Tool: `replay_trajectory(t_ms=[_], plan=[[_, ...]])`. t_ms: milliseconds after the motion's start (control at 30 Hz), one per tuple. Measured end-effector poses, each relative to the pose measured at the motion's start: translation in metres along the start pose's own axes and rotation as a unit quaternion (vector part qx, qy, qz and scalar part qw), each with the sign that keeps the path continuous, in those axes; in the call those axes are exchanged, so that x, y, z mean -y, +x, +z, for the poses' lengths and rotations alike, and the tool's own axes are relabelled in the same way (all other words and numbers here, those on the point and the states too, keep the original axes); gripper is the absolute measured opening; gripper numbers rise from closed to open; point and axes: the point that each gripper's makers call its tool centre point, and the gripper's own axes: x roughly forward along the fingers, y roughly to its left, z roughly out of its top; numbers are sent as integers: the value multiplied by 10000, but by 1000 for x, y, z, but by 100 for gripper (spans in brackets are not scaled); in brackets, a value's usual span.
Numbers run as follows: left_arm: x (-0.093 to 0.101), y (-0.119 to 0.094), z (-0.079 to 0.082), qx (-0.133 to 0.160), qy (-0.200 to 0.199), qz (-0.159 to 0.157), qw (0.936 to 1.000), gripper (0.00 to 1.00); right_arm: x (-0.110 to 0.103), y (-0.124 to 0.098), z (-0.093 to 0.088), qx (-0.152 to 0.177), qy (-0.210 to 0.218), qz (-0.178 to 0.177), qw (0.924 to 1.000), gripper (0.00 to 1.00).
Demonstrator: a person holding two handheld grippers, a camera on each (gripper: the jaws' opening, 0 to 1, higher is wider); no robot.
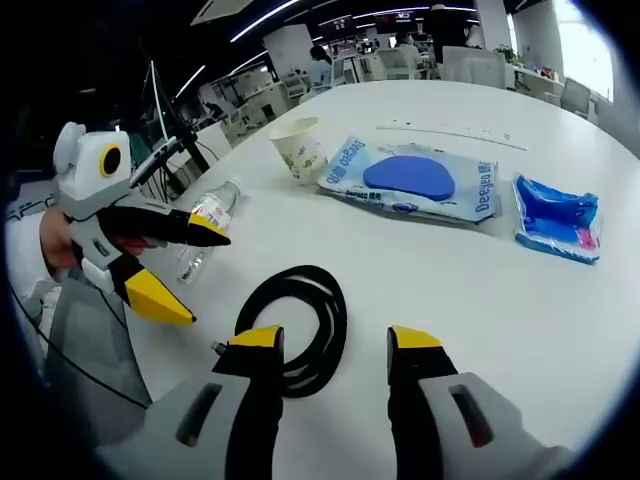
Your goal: Arrange the tabletop items into an orderly group along one side of the table until the central work area is clear of visible clutter.
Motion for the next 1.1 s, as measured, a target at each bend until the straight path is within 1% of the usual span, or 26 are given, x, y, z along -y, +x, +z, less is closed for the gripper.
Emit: replay_trajectory(t_ms=[33, 100, 133, 200, 233, 267, 300, 333, 400, 433, 500, 600, 633, 667, 700, 733, 767, 867, 1000, 1033, 1067, 1100], plan=[[-2, 2, -2, -73, 10, 49, 10000, 59, 0, 0, 0, 1, 12, 9, 10000, 38], [-3, 8, -2, -106, 75, 81, 9999, 55, -1, 3, -2, -11, 40, 9, 10000, 37], [-6, 10, -6, -230, 37, 171, 9996, 52, -1, 4, -3, -37, 37, 11, 10000, 36], [-10, 14, -8, -286, 40, 258, 9993, 47, -1, 6, -5, -49, 65, 19, 10000, 34], [-13, 15, -10, -368, 22, 348, 9987, 44, -1, 7, -6, -75, 65, 17, 9999, 32], [-15, 17, -11, -392, -15, 406, 9984, 42, -1, 8, -7, -78, 66, 14, 9999, 31], [-14, 18, -10, -375, -27, 398, 9985, 41, -2, 9, -6, -66, 91, 8, 9999, 31], [-14, 21, -11, -429, -47, 402, 9983, 40, -3, 10, -7, -72, 108, 12, 9999, 30], [-15, 25, -16, -572, 114, 460, 9972, 39, -4, 12, -9, -96, 88, 10, 9999, 28], [-14, 26, -17, -595, 137, 463, 9971, 38, -4, 13, -11, -148, 31, -12, 9999, 26], [-14, 28, -22, -776, 189, 518, 9955, 34, -6, 15, -12, -165, -19, -29, 9999, 23], [-12, 34, -21, -716, 176, 488, 9961, 30, -7, 17, -15, -195, -10, -18, 9998, 16], [-12, 35, -24, -827, 239, 522, 9949, 28, -6, 17, -14, -159, -37, -66, 9998, 15], [-12, 36, -25, -846, 303, 528, 9946, 25, -6, 17, -14, -171, -40, -73, 9998, 14], [-14, 35, -25, -848, 417, 623, 9936, 19, -5, 17, -14, -166, -30, -72, 9998, 13], [-17, 35, -23, -843, 496, 679, 9929, 17, -5, 17, -14, -159, -7, -66, 9999, 13], [-14, 36, -23, -859, 390, 612, 9937, 16, -6, 18, -13, -148, 37, -23, 9999, 12], [-15, 36, -22, -885, 327, 641, 9935, 15, -6, 18, -13, -166, 17, -26, 9999, 11], [-15, 37, -22, -957, 325, 722, 9923, 15, -4, 15, -9, -57, 235, -29, 9997, 5], [-15, 38, -22, -964, 183, 722, 9926, 14, -4, 15, -8, -38, 258, -39, 9997, 4], [-16, 38, -22, -963, 136, 725, 9926, 13, -4, 13, -7, -12, 249, -48, 9997, 3], [-15, 38, -22, -977, 151, 684, 9927, 13, -2, 12, -4, 32, 375, -44, 9993, 2]])
